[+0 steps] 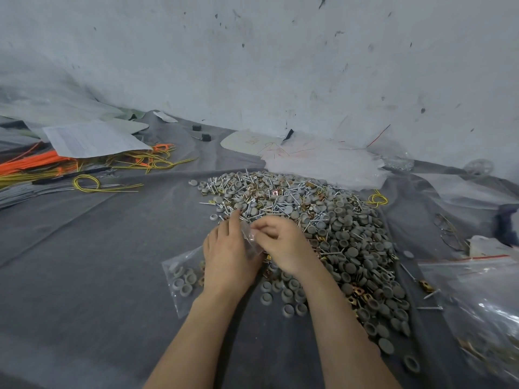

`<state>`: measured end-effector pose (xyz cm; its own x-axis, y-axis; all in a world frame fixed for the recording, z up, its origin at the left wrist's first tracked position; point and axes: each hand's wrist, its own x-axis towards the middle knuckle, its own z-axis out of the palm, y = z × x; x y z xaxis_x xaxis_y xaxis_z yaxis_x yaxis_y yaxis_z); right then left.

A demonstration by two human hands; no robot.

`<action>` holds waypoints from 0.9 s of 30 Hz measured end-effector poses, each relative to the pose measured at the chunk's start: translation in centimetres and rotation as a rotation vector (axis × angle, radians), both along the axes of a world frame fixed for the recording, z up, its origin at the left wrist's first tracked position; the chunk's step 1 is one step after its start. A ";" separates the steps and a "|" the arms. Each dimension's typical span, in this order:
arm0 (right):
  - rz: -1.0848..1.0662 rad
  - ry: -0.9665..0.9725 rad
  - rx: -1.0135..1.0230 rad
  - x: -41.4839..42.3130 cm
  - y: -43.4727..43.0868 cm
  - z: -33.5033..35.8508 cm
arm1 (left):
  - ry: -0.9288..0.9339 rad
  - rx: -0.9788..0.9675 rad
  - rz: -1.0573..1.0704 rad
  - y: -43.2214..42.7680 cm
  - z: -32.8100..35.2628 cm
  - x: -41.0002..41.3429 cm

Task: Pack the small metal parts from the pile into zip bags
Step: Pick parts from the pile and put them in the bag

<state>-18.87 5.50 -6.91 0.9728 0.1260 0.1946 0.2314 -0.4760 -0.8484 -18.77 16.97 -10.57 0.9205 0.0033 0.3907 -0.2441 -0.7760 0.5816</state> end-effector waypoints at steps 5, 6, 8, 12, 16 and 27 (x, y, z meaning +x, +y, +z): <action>-0.346 -0.221 -0.279 0.0 -0.6 -0.3 | -0.004 0.011 0.016 -0.1 0.1 0.0; -0.369 -0.201 -0.388 0.0 -0.7 -0.5 | -0.004 0.007 0.013 -0.1 0.2 0.0; -0.362 -0.062 -0.620 -0.1 -0.6 -0.8 | -0.005 -0.010 0.010 -0.1 0.2 0.0; -0.359 0.036 -0.770 -0.1 0.6 -1.0 | -0.019 -0.024 0.018 -0.1 0.2 -0.1; -0.373 0.050 -0.772 0.1 1.2 -1.1 | -0.013 -0.020 0.016 -0.1 0.3 -0.1; -0.397 0.006 -0.771 0.8 1.0 -1.8 | -0.001 -0.019 0.023 -0.1 0.4 -0.2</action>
